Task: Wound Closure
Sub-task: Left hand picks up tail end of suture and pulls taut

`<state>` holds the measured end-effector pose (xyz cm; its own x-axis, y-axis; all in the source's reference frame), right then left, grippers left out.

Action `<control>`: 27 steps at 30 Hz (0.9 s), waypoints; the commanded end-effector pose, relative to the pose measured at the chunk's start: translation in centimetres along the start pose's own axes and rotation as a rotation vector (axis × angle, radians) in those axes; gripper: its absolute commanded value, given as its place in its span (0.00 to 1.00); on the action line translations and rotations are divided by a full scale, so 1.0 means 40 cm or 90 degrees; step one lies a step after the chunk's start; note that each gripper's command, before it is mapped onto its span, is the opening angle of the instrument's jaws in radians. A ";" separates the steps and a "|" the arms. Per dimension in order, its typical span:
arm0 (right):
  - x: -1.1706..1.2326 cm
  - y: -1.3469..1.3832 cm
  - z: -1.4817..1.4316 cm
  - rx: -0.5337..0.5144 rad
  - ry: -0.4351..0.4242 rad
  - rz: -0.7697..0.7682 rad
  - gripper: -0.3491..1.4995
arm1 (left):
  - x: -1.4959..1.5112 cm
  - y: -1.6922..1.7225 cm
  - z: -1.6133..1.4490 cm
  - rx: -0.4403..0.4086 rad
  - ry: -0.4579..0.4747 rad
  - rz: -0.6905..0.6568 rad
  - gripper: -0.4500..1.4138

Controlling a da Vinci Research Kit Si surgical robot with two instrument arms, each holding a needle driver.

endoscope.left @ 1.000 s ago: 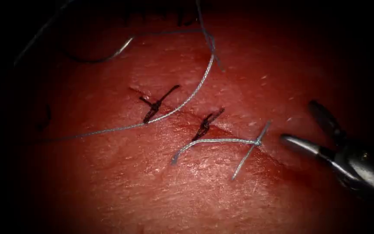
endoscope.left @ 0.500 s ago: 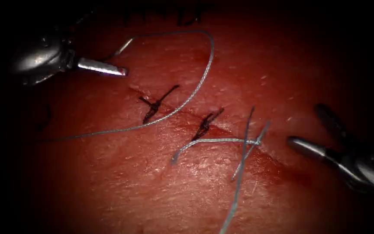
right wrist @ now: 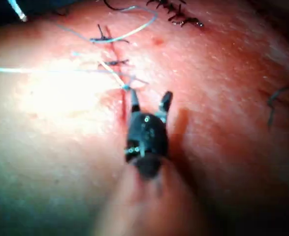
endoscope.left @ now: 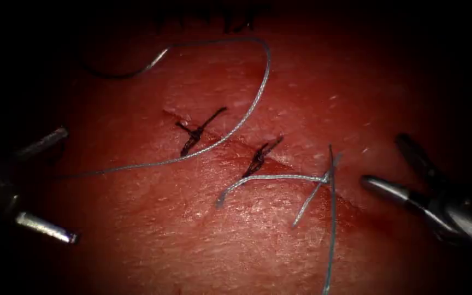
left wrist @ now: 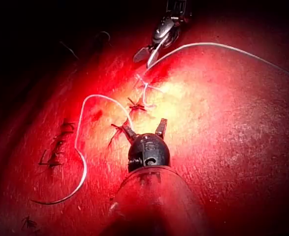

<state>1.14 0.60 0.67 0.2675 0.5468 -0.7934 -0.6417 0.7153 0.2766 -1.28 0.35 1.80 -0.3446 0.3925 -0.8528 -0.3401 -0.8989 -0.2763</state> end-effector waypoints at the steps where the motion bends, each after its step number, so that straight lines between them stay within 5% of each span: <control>1: -0.0002 -0.0001 -0.0009 -0.003 -0.004 -0.011 0.95 | 0.0002 0.0012 0.0034 0.001 0.012 0.007 0.42; 8: 0.0140 0.0009 -0.0055 -0.028 -0.034 -0.066 0.95 | 0.0060 0.0079 0.0184 0.032 0.016 0.024 0.39; 14: 0.0268 -0.0076 -0.0026 -0.009 -0.022 -0.101 0.93 | 0.0040 0.0083 0.0264 0.041 0.018 0.034 0.40; 27: 0.0323 -0.0205 0.0114 0.032 -0.018 -0.133 0.93 | -0.0048 0.0053 0.0326 0.038 0.022 0.058 0.32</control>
<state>2.28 0.94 -0.39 0.4125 0.3955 -0.8206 -0.5349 0.8343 0.1333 -2.39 0.37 2.44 -0.3464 0.2994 -0.8890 -0.3599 -0.9176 -0.1688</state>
